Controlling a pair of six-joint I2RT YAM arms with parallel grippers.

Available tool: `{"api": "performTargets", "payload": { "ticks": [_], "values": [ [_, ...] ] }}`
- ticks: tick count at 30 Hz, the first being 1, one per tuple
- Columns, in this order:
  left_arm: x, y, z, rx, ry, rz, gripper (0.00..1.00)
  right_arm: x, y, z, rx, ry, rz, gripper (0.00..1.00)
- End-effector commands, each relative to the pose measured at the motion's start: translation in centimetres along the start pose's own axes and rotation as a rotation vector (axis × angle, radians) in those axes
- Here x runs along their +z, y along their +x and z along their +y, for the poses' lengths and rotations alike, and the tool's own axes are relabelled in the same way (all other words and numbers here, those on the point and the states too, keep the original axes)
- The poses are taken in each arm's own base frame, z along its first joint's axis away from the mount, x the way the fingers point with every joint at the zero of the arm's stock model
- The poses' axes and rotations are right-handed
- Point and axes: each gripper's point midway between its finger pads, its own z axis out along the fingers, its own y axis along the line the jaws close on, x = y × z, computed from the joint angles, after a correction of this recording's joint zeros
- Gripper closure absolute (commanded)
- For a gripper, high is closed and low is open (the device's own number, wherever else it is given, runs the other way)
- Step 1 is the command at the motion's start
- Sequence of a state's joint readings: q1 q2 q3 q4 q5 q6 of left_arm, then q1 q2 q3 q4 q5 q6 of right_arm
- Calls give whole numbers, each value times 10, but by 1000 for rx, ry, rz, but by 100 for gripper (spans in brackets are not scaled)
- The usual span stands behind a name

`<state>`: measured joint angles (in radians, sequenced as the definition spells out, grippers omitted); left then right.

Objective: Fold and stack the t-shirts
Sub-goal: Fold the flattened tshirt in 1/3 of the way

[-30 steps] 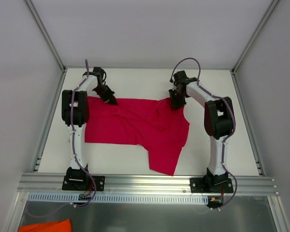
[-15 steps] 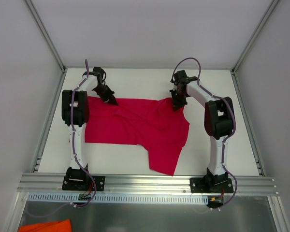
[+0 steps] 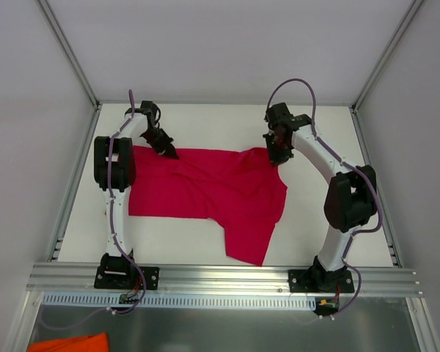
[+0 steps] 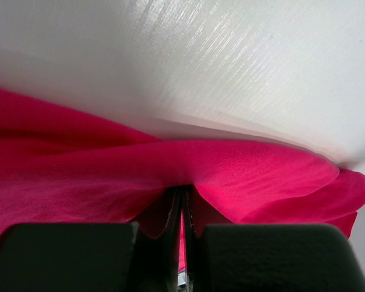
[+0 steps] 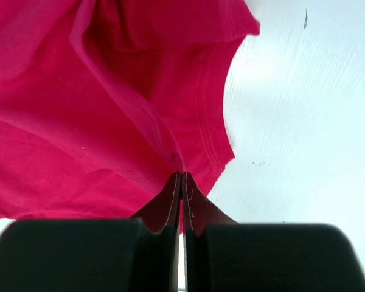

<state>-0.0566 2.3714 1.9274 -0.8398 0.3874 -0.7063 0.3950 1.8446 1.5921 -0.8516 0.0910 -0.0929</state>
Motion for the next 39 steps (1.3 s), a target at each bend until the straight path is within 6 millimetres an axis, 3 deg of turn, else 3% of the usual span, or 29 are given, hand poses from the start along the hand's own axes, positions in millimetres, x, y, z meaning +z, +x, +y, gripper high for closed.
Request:
{"api": "performTargets", "payload": {
  "ticks": [1, 6, 13, 18, 33, 34, 37, 39],
  "values": [
    [4, -20, 9, -14, -20, -41, 100, -26, 10, -6, 0, 47, 15, 99],
    [4, -23, 11, -19, -17, -36, 100, -38, 17, -2, -9, 69, 58, 99],
    [4, -29, 7, -22, -3, -38, 100, -58, 42, 8, -18, 83, 146, 99],
    [5, -29, 6, -24, 1, -33, 100, -57, 60, 9, 0, 110, 209, 99],
    [-3, -29, 3, -8, 7, -43, 100, -57, 80, -10, -76, 216, 323, 99],
    [-4, -29, 3, -8, 8, -44, 100, -58, 79, -8, -74, 208, 318, 98],
    [-6, -28, 2, -5, 9, -43, 100, -59, 78, -3, -64, 177, 293, 69],
    [-7, -27, 3, -2, 8, -42, 100, -59, 74, -3, -59, 168, 258, 68]
  ]
}}
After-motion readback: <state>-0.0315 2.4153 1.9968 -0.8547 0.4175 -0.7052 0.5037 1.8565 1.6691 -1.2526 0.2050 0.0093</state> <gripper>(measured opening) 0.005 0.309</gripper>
